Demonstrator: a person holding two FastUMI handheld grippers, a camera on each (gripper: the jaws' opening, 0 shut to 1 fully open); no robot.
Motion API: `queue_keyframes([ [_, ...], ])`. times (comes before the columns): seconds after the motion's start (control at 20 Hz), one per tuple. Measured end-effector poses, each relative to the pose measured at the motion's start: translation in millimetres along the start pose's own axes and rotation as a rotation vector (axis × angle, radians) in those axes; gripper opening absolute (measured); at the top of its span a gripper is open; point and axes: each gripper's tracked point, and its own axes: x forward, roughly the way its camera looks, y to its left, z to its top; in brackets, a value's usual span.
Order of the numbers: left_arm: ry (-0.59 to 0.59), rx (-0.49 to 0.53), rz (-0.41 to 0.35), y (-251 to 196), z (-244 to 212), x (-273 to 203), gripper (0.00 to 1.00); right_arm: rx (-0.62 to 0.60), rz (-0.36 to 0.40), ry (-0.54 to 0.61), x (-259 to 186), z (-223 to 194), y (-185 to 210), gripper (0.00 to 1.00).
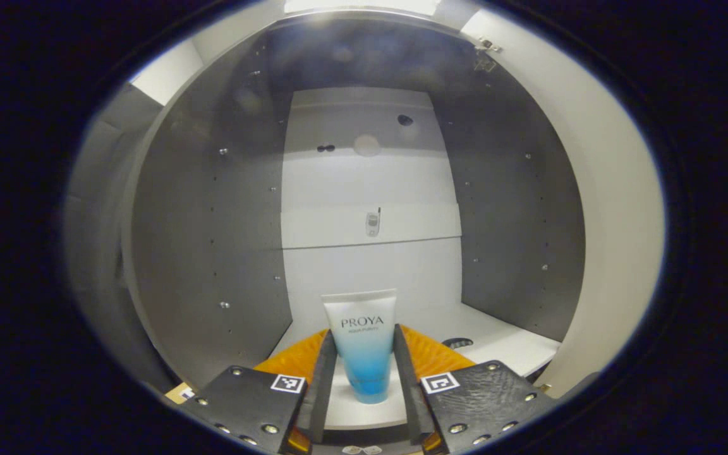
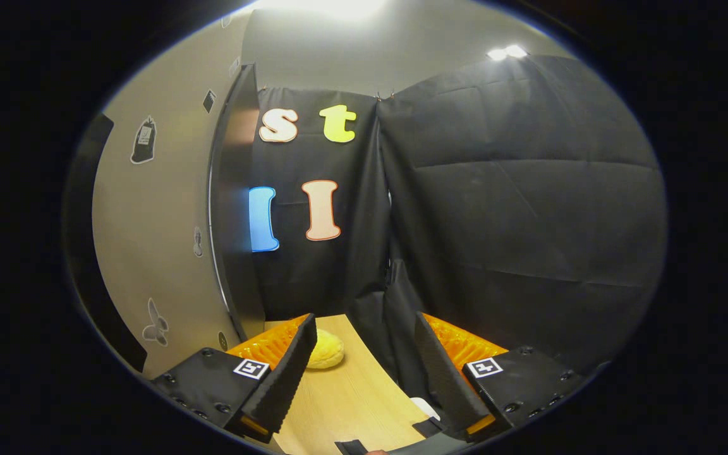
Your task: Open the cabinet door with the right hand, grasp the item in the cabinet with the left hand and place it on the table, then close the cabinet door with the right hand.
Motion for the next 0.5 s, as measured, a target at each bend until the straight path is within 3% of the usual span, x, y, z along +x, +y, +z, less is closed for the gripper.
queue_keyframes([
  [0.25,-0.015,-0.040,-0.002,3.4,3.6,-25.4,0.52,0.003,0.016,-0.001,0.7,-0.5,-5.8,0.97],
  [0.5,-0.040,-0.007,0.023,11.1,8.2,-58.0,0.51,0.014,0.070,0.004,4.3,-2.7,-4.9,0.97],
])
